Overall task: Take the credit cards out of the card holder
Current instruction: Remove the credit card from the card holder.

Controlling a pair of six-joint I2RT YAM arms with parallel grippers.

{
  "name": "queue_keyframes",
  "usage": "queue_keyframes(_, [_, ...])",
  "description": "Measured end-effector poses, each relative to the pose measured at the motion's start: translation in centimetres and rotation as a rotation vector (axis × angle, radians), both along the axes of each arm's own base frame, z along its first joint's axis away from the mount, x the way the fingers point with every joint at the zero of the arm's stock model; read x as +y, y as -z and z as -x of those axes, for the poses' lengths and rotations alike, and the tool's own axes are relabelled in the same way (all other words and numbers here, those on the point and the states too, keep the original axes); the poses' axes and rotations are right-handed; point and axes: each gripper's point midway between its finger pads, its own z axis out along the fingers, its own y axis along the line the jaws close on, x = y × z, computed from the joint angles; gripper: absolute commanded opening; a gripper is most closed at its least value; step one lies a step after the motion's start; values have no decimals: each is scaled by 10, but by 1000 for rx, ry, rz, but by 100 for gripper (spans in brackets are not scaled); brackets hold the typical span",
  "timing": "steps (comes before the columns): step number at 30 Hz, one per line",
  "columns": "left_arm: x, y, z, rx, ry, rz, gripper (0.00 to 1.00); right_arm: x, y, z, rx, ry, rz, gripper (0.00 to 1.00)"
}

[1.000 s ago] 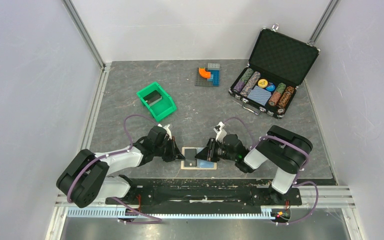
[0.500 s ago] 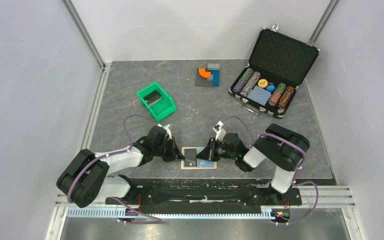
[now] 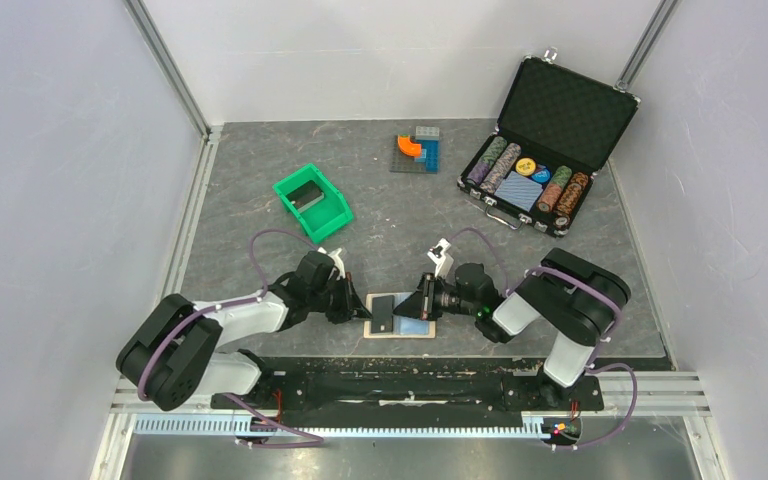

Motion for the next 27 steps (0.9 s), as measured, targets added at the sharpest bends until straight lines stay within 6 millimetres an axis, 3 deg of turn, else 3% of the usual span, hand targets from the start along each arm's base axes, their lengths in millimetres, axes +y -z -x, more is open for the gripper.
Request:
queue_keyframes(14, [-2,0,0,2,5,4,2,-4,-11,7,-58,-45,12,0])
queue_keyframes(18, [-1,0,0,2,4,4,2,-7,-7,7,-44,-26,31,15])
queue_keyframes(27, [-2,0,0,-1,4,6,2,-7,3,21,19,-19,58,19])
